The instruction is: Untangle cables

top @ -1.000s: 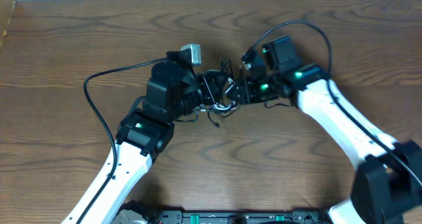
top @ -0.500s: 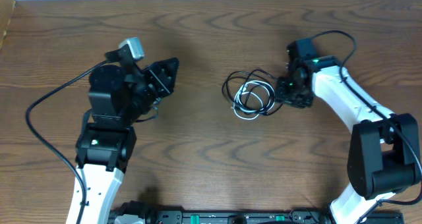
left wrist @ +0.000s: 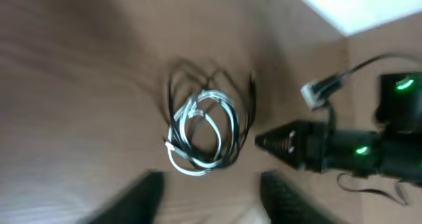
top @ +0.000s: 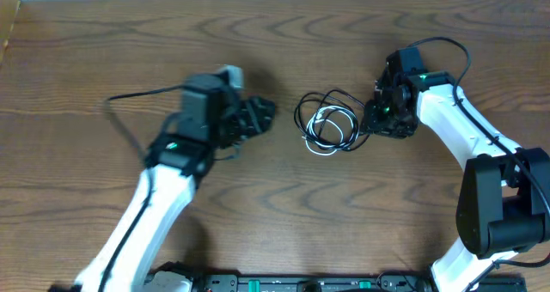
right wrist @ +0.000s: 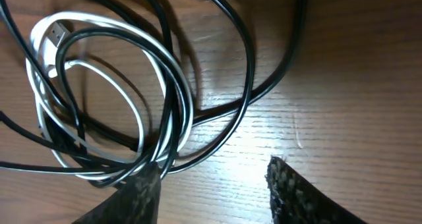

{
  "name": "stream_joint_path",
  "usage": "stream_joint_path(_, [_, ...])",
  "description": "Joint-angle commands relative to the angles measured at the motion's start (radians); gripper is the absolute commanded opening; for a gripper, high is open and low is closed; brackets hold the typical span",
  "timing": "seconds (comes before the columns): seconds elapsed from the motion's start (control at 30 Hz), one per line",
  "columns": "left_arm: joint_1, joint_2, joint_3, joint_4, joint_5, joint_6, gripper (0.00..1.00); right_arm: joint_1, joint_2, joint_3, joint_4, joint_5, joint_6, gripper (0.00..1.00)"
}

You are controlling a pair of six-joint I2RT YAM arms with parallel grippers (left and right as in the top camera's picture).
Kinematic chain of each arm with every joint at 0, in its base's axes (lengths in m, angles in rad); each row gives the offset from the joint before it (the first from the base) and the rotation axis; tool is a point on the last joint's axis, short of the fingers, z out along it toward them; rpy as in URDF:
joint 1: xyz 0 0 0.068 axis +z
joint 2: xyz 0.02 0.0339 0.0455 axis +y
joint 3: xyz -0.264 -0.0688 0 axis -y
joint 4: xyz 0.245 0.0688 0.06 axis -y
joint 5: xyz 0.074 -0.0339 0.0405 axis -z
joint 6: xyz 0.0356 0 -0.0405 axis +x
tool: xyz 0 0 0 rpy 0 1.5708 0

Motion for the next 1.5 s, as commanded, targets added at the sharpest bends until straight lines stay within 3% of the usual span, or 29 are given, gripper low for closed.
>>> stream_joint_path(0.0, [-0.07,0.111,0.015,0.012,-0.074,0.011,0.65,0.0,0.007,-0.003,-0.005,-0.017,-0.012,0.52])
stream_joint_path(0.2, [-0.159,0.323,0.015,0.18,-0.159,-0.023,0.65,0.001,0.007,-0.003,-0.01,-0.017,-0.011,0.53])
stream_joint_path(0.47, [-0.201,0.522,0.015,0.443,-0.164,-0.091,0.57,0.002,0.007,-0.003,-0.01,-0.017,-0.011,0.53])
stream_joint_path(0.53, [-0.201,0.542,0.015,0.462,-0.164,-0.113,0.48,0.002,0.007,-0.003,-0.01,-0.017,-0.012,0.53])
stream_joint_path(0.63, [-0.201,0.549,0.015,0.468,-0.168,-0.112,0.22,0.004,0.007,-0.003,-0.008,-0.017,-0.012,0.53])
stream_joint_path(0.67, [-0.199,0.545,0.015,0.467,-0.167,-0.112,0.08,0.004,0.007,-0.003,-0.008,-0.017,-0.012,0.53])
stream_joint_path(0.73, [-0.179,0.499,0.015,0.41,-0.167,-0.09,0.08,0.004,0.007,-0.003,-0.011,-0.017,-0.012,0.52])
stream_joint_path(0.83, [-0.128,0.326,0.015,0.31,-0.168,0.074,0.07,0.004,0.007,-0.003,-0.006,-0.018,-0.013,0.51])
stream_joint_path(0.9, [-0.108,0.226,0.015,0.248,-0.167,0.108,0.07,0.004,0.007,-0.003,0.01,-0.035,-0.02,0.48])
stream_joint_path(0.97, [-0.102,0.071,0.015,0.162,-0.141,0.11,0.07,0.004,0.003,-0.003,0.064,-0.163,-0.068,0.43])
stream_joint_path(1.1, [-0.106,-0.08,0.015,0.148,-0.035,0.109,0.08,0.011,-0.042,-0.003,0.151,-0.338,-0.096,0.45])
stream_joint_path(1.27, [-0.106,-0.146,0.015,0.173,-0.034,0.097,0.07,0.048,-0.166,-0.003,0.219,-0.441,-0.102,0.5])
stream_joint_path(1.47, [-0.104,-0.176,0.018,0.299,-0.01,-0.019,0.07,0.084,-0.252,-0.003,0.235,-0.485,-0.062,0.6])
